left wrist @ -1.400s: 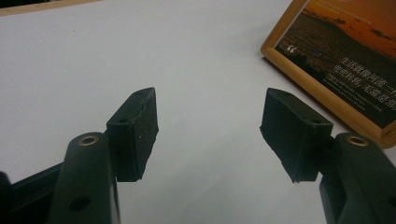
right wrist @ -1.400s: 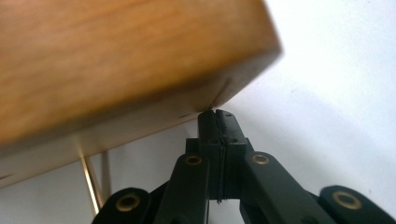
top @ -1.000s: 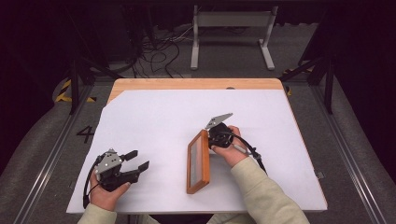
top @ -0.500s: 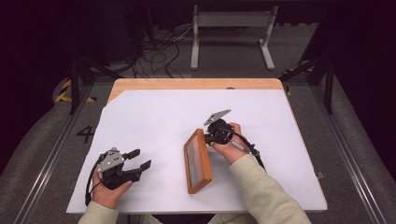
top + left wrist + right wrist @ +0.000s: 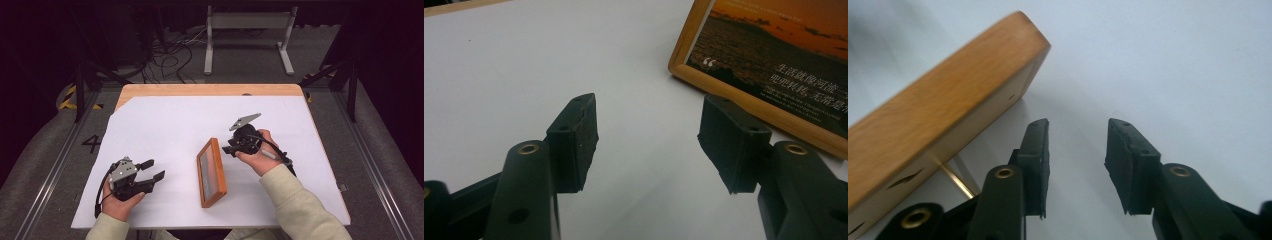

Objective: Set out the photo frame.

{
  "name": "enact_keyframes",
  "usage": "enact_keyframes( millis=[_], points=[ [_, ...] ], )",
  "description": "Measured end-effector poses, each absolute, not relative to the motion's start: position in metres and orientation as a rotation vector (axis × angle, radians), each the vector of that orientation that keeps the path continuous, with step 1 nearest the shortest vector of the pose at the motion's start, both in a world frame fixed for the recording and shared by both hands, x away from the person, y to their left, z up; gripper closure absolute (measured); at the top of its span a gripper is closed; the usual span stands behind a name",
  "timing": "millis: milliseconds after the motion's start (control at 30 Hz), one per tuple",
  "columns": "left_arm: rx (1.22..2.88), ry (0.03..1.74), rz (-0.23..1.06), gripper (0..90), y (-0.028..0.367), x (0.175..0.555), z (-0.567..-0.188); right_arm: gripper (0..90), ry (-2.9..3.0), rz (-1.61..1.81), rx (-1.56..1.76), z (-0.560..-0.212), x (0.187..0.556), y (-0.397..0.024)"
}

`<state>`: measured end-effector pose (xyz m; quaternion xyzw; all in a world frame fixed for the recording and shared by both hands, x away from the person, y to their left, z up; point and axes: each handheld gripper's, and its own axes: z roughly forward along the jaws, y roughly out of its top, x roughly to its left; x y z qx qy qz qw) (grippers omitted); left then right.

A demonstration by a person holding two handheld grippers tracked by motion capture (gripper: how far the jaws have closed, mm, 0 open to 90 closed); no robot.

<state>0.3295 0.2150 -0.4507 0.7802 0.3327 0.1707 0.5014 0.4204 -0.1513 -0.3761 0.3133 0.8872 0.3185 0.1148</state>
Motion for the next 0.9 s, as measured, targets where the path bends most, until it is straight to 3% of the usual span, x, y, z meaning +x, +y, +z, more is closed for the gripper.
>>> enact_keyframes(
  millis=[300, 500, 700, 900],
  points=[
    [1.889, 0.794, 0.399, 40.9, 0.214, 0.33, -0.451, 44.5, 2.577, 0.885, 0.949, -0.346, 0.401, -0.15],
    [1.89, 0.793, 0.395, 40.9, 0.214, 0.331, -0.452, 41.4, 2.601, 0.959, 0.948, -0.332, 0.391, -0.147],
    [1.893, 0.796, 0.393, 40.7, 0.214, 0.331, -0.452, 33.7, 2.637, 1.011, 0.979, -0.332, 0.385, -0.138],
    [1.892, 0.795, 0.391, 40.5, 0.214, 0.331, -0.452, 32.1, 2.677, 1.051, 1.047, -0.34, 0.383, -0.129]
  ],
)
